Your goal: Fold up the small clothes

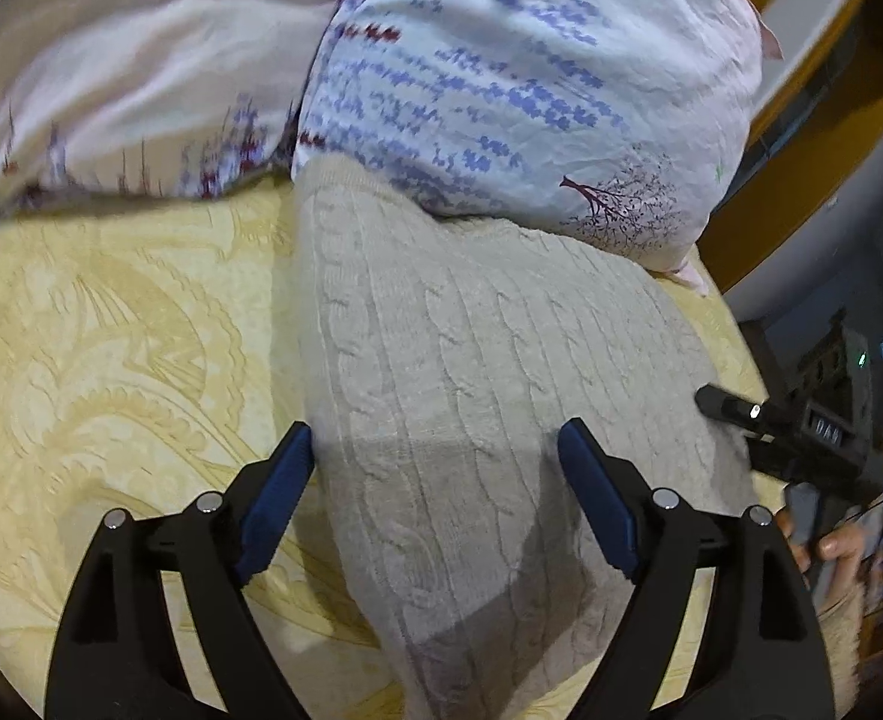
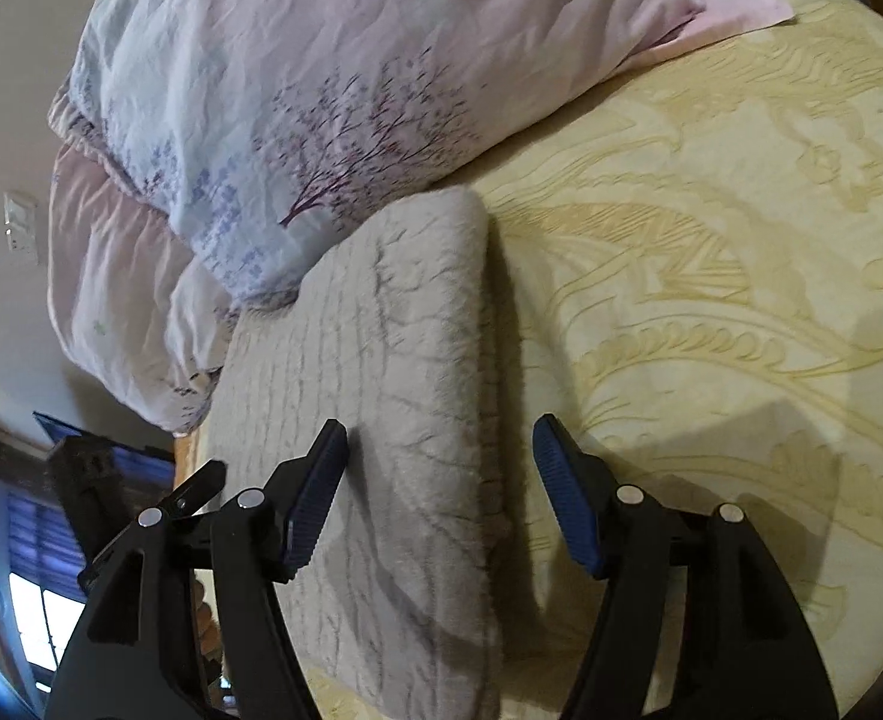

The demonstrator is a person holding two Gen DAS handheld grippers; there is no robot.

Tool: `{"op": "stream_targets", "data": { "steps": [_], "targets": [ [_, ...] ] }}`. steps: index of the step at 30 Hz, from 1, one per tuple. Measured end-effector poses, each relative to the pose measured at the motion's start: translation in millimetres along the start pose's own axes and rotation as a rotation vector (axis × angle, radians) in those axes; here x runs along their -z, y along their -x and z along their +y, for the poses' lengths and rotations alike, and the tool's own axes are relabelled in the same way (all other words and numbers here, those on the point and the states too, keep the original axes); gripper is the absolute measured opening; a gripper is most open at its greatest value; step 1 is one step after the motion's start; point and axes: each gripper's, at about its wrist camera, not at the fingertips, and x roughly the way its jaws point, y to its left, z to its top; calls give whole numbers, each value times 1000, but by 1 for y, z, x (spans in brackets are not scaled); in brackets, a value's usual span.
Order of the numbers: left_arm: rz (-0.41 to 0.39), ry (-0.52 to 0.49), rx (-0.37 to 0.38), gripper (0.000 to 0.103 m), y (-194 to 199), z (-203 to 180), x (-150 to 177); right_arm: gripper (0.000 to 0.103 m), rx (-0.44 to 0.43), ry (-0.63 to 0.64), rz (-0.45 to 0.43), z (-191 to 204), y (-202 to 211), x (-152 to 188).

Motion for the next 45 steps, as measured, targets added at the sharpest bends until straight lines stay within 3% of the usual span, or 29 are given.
{"op": "stream_targets", "data": {
  "steps": [7,10,14,18,21,25,30,36,40,41,43,45],
  "targets": [
    [57,140,126,83,-13,17,0,66,-31,31,28,7,-7,2],
    [56,140,128,83,-14,15,0,66,-45,43,36,9,-9,3],
    [54,158,141,79,-10,15,0,55,-79,50,43,11,-13,6],
    [36,182,163,62,-2,18,1,36,-98,60,43,14,-14,9],
    [16,199,198,44,6,26,3,32,-114,63,20,18,-8,11],
    [2,207,246,37,20,36,4,30,-126,101,-21,38,0,16],
    [-52,147,211,37,66,53,12,28,-126,236,-56,89,-3,27],
    [-171,144,129,38,122,100,13,28,-150,383,-77,146,-43,43],
    [-116,243,40,43,111,149,19,31,-70,352,35,146,-95,48],
    [-81,278,-4,46,101,163,23,37,-19,337,66,142,-107,50],
    [-90,300,46,51,98,173,26,38,-39,307,62,135,-109,52],
    [-103,284,42,51,107,172,27,41,-57,283,72,130,-100,49]
  ]
}}
